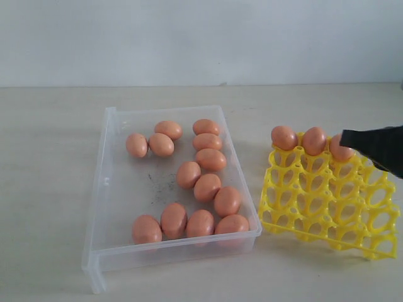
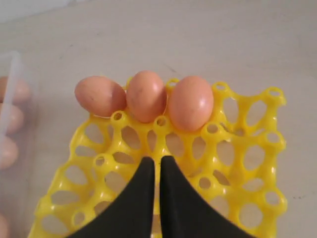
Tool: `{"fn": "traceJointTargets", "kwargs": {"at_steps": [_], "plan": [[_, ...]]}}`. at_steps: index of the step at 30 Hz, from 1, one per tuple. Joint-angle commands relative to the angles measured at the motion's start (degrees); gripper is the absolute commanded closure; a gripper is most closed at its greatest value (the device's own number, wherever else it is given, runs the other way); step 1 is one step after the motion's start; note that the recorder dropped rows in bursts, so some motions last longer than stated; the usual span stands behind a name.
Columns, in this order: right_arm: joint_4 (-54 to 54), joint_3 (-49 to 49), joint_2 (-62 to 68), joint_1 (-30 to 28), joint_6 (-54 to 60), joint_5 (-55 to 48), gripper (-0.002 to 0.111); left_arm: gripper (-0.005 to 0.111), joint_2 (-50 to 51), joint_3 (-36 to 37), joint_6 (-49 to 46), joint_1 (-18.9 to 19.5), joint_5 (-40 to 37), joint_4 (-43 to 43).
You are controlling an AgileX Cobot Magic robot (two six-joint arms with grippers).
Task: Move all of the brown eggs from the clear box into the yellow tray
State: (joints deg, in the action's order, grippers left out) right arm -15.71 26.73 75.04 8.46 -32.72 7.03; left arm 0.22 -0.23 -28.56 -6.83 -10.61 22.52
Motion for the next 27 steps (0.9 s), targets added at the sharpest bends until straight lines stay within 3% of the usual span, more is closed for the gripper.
{"fn": "traceJointTargets", "kwargs": {"at_steps": [1, 9, 20, 27], "plan": [[-1.24, 7.46, 9.40, 0.15, 0.75, 0.13, 0.109, 0.029, -0.22, 0.23, 0.45, -0.37, 0.43, 0.38], [-1.48, 16.27, 18.88, 0.15, 3.06, -5.02, 0.109, 0.029, -0.22, 0.23, 0.45, -0.37, 0.43, 0.38], [-1.48, 17.50, 26.13, 0.05, 4.20, -4.06, 0.109, 0.029, -0.22, 0.23, 0.45, -0.37, 0.43, 0.38], [-1.48, 17.29, 23.37, 0.05, 7.79, -2.71, 0.109, 0.029, -0.22, 0.23, 0.45, -0.37, 0.43, 0.38]]}}
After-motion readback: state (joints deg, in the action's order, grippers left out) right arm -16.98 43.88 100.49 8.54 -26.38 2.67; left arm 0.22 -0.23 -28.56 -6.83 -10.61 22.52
